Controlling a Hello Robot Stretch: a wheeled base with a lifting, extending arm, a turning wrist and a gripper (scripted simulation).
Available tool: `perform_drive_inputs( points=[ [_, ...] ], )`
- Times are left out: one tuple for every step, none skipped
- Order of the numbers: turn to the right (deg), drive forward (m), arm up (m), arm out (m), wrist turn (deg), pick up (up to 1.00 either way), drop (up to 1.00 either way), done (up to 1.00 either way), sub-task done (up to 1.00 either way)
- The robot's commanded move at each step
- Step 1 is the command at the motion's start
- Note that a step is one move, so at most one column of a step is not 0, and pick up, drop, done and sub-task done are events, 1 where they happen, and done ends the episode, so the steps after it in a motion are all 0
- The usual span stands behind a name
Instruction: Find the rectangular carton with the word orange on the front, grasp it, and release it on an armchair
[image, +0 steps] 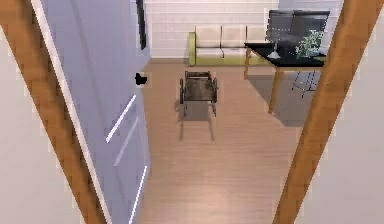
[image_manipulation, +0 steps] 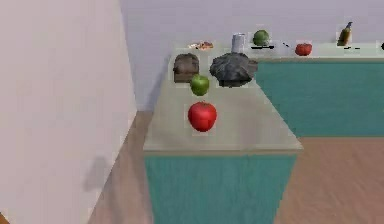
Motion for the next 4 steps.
perform_drive_inputs(
  points=[
    [0.0,0.9,0.0,0.0,0.0,0.0,0.0,0.0,0.0],
    [45.0,0.0,0.0,0.0,0.0,0.0,0.0,0.0,0.0],
    [0.0,0.4,0.0,0.0,0.0,0.0,0.0,0.0,0.0],
    [9.0,0.0,0.0,0.0,0.0,0.0,0.0,0.0,0.0]
  ],
)
